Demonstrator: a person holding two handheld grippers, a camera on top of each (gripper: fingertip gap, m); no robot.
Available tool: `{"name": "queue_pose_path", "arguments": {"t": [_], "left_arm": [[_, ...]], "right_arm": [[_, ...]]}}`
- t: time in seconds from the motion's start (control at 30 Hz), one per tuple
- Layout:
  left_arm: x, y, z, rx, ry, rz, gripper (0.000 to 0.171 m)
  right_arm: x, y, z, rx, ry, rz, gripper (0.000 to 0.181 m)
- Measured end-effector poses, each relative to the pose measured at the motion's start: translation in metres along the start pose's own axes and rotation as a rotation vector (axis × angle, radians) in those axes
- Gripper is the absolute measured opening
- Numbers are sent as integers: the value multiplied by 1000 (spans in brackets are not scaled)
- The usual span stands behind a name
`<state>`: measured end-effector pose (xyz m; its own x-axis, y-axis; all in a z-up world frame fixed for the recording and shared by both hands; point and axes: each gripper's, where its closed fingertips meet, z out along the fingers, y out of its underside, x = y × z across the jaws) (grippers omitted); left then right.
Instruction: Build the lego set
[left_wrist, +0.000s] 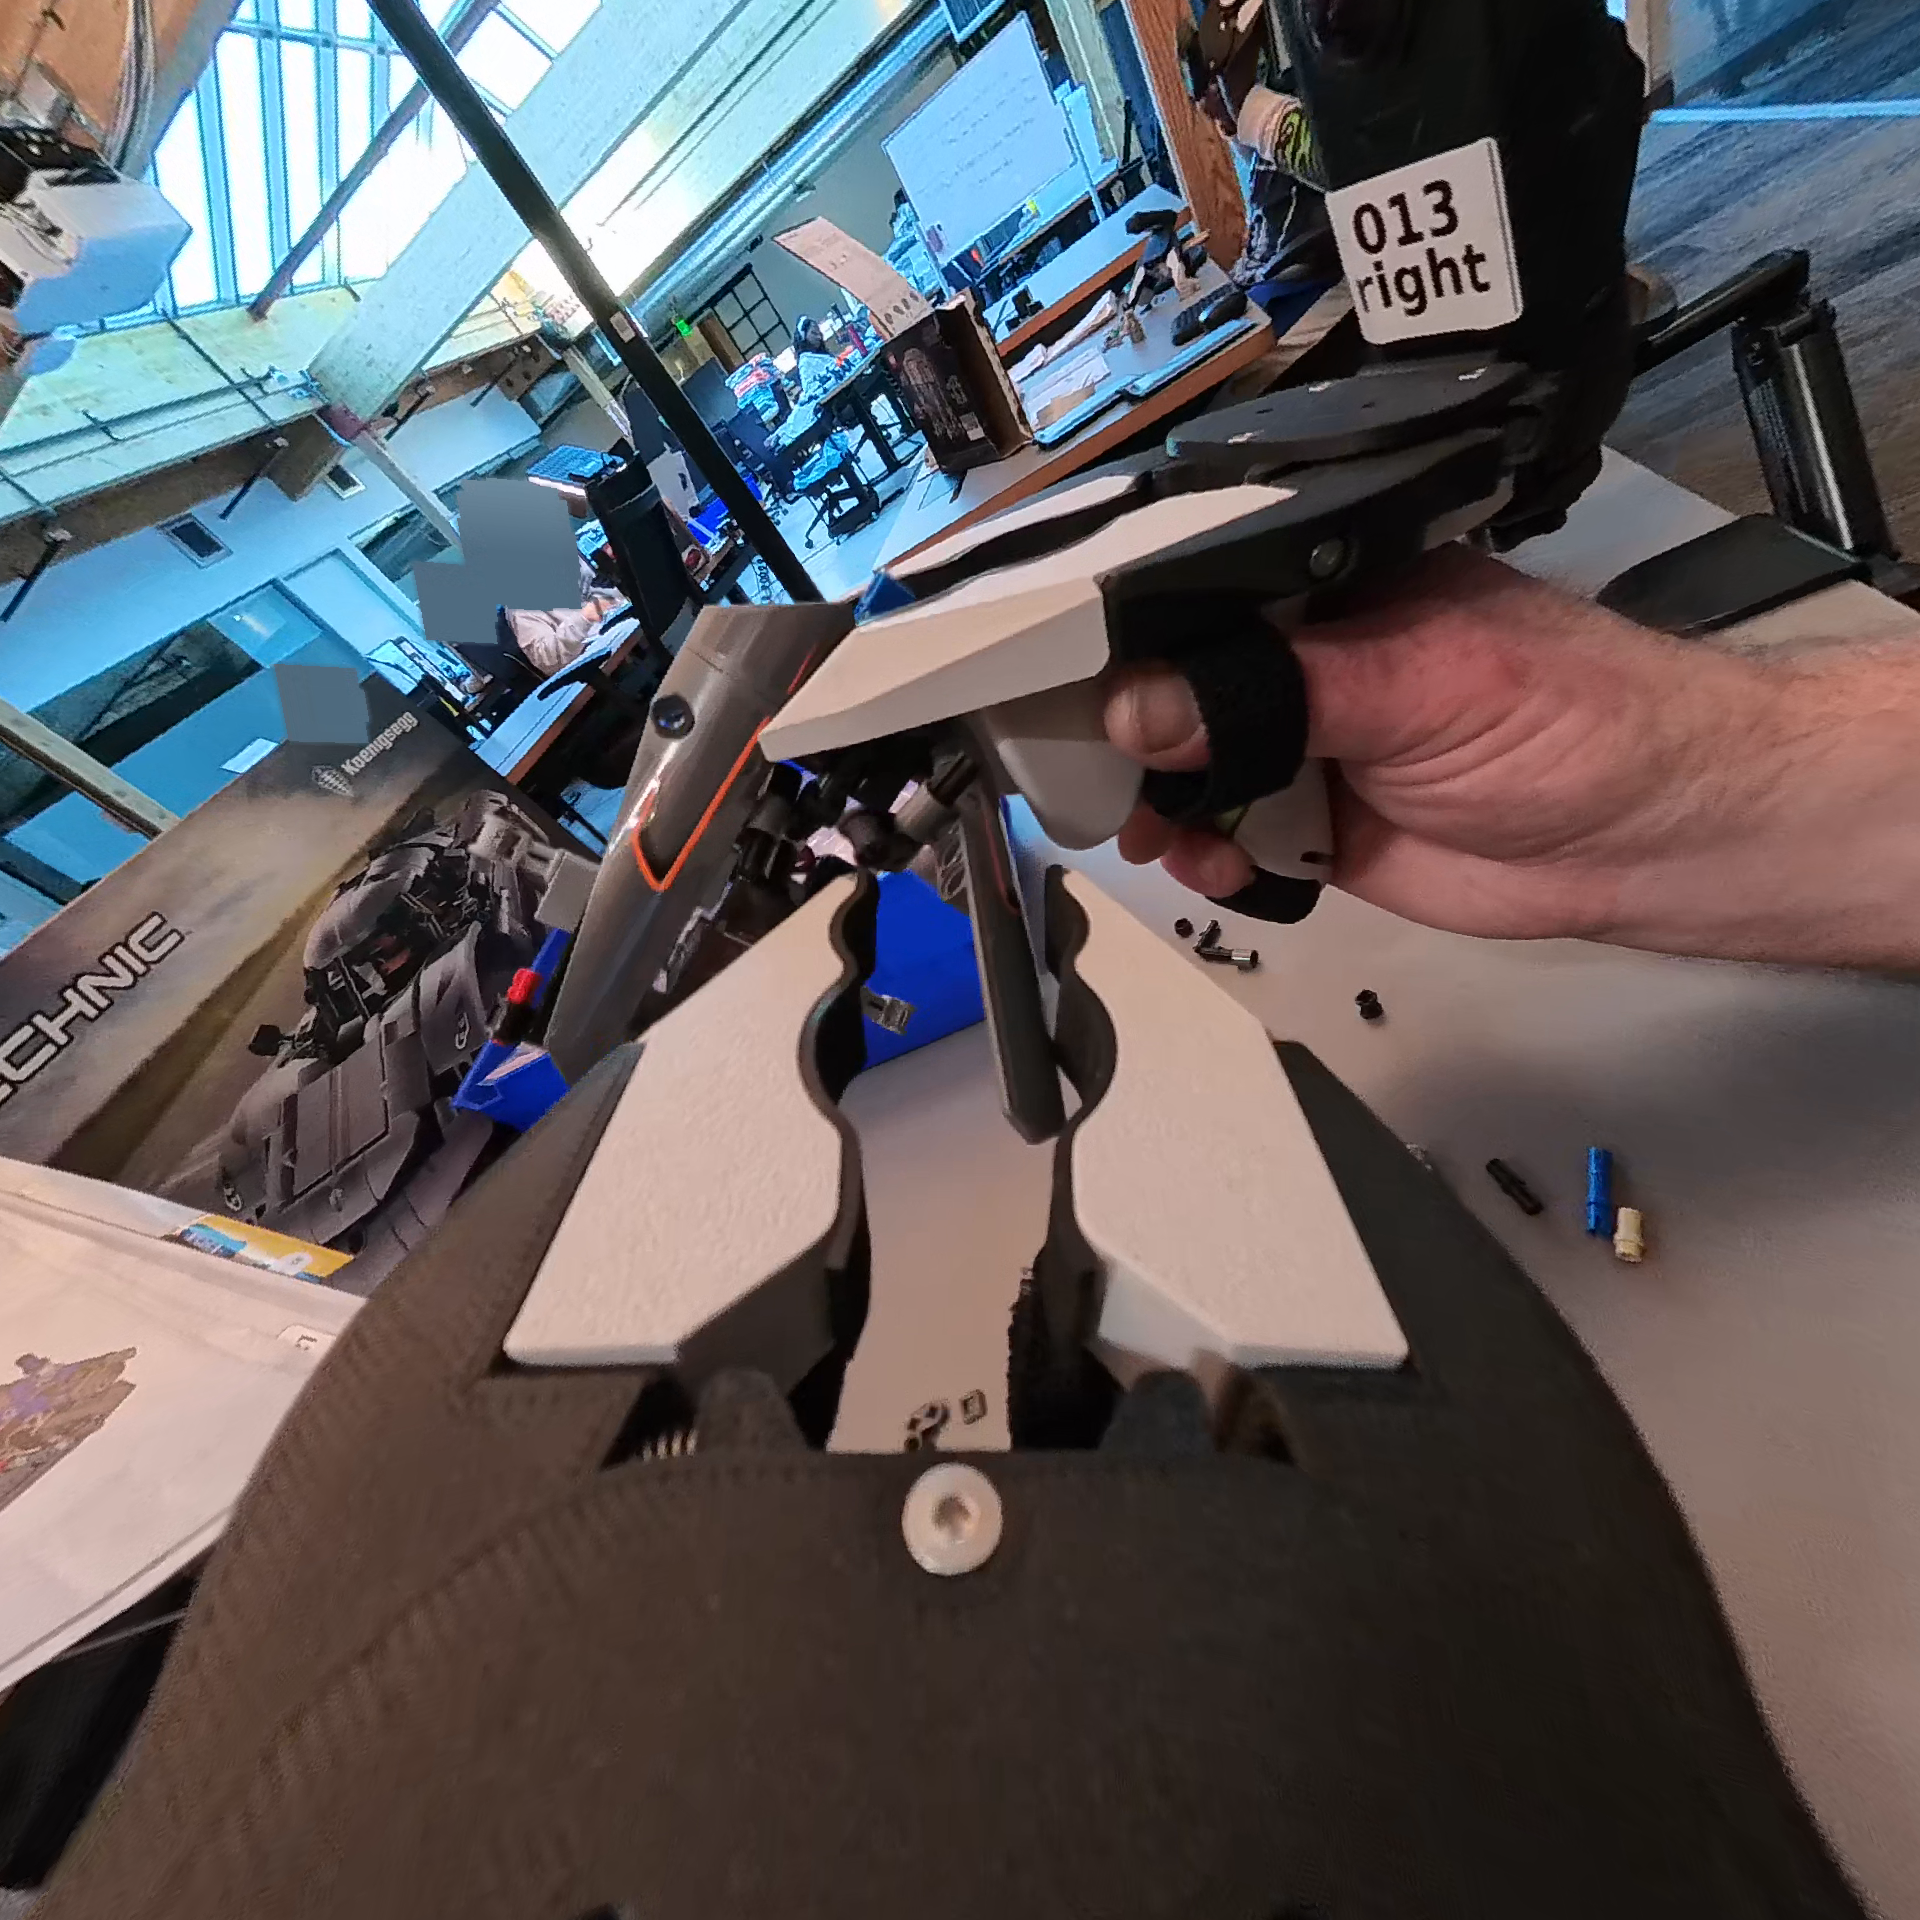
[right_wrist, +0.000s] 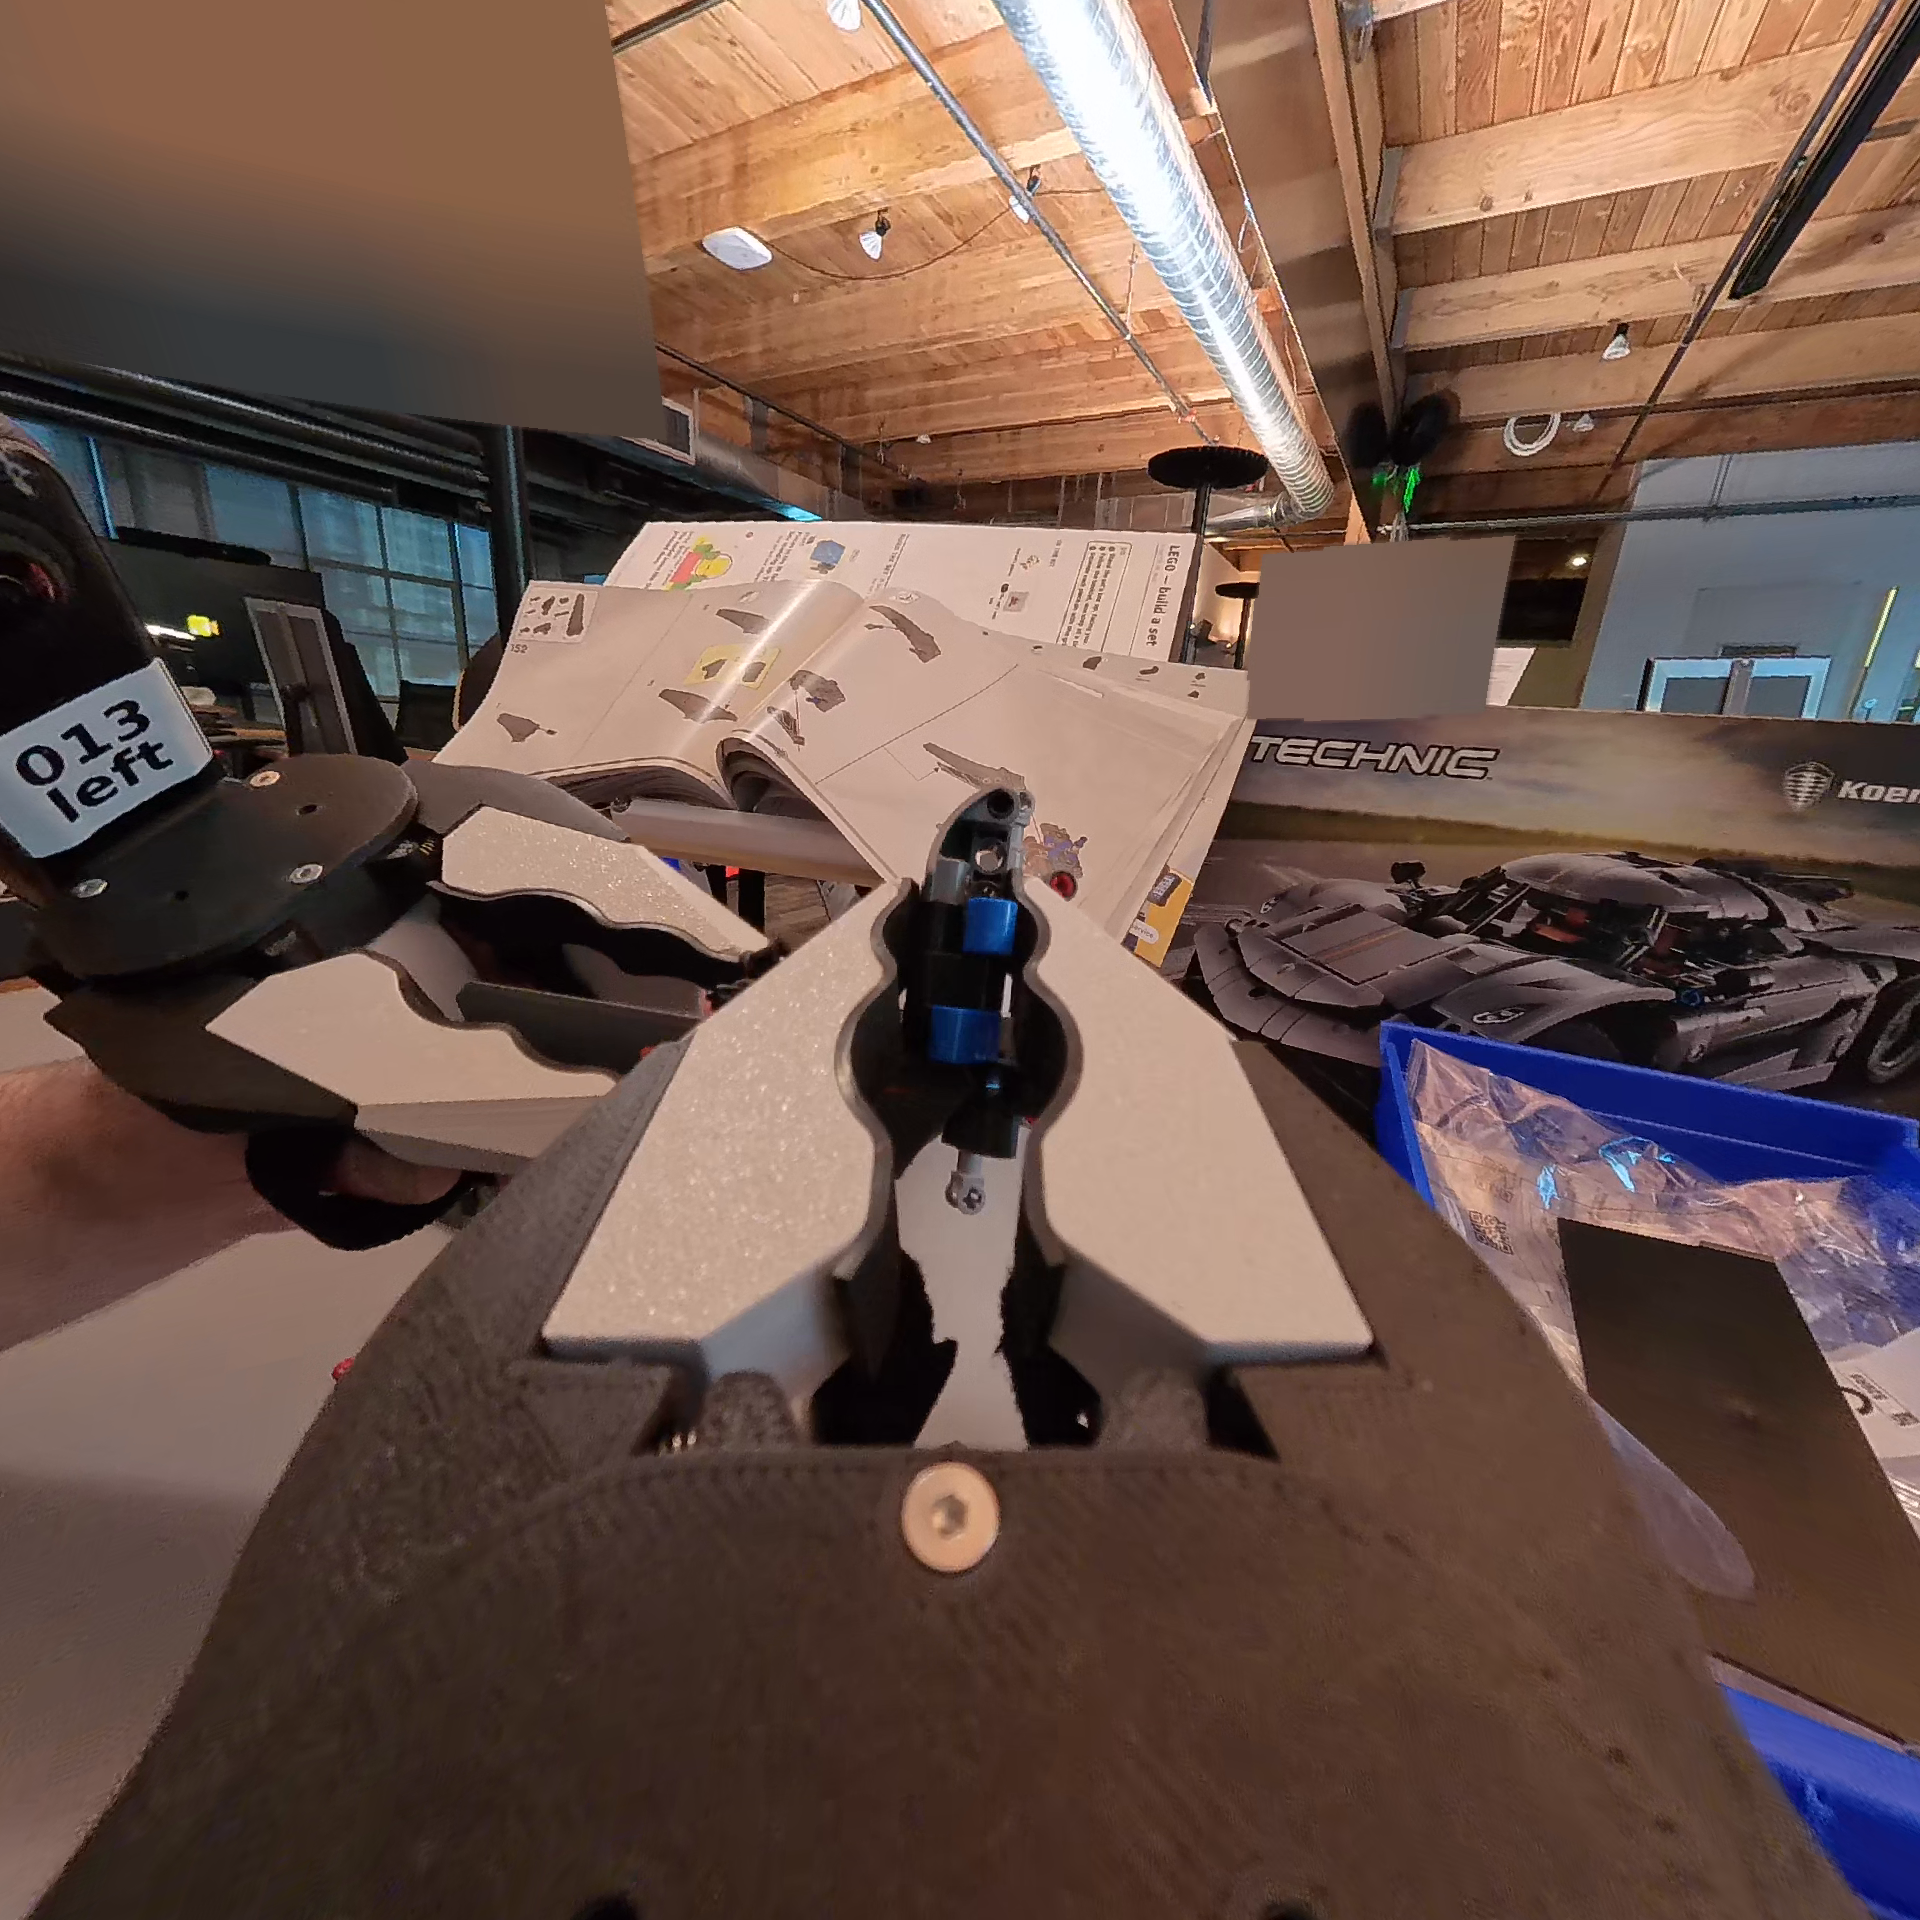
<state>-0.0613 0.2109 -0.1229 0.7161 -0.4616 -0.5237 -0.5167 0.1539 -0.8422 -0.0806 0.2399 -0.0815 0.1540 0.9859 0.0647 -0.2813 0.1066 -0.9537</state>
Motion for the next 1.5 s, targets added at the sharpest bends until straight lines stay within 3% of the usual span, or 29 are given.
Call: {"name": "queue_pose_path", "arguments": {"t": [0.87,1.1,1.5], "left_arm": [[1,0,-1,-53,-40,173,14],[-5,17,-2,-182,-90,374,12],[-15,32,-6,-300,-144,538,11]], "right_arm": [[-3,-3,-1,35,-40,48,13],[-4,1,1,16,-66,87,17],[-3,12,3,-49,-57,74,14]]}}
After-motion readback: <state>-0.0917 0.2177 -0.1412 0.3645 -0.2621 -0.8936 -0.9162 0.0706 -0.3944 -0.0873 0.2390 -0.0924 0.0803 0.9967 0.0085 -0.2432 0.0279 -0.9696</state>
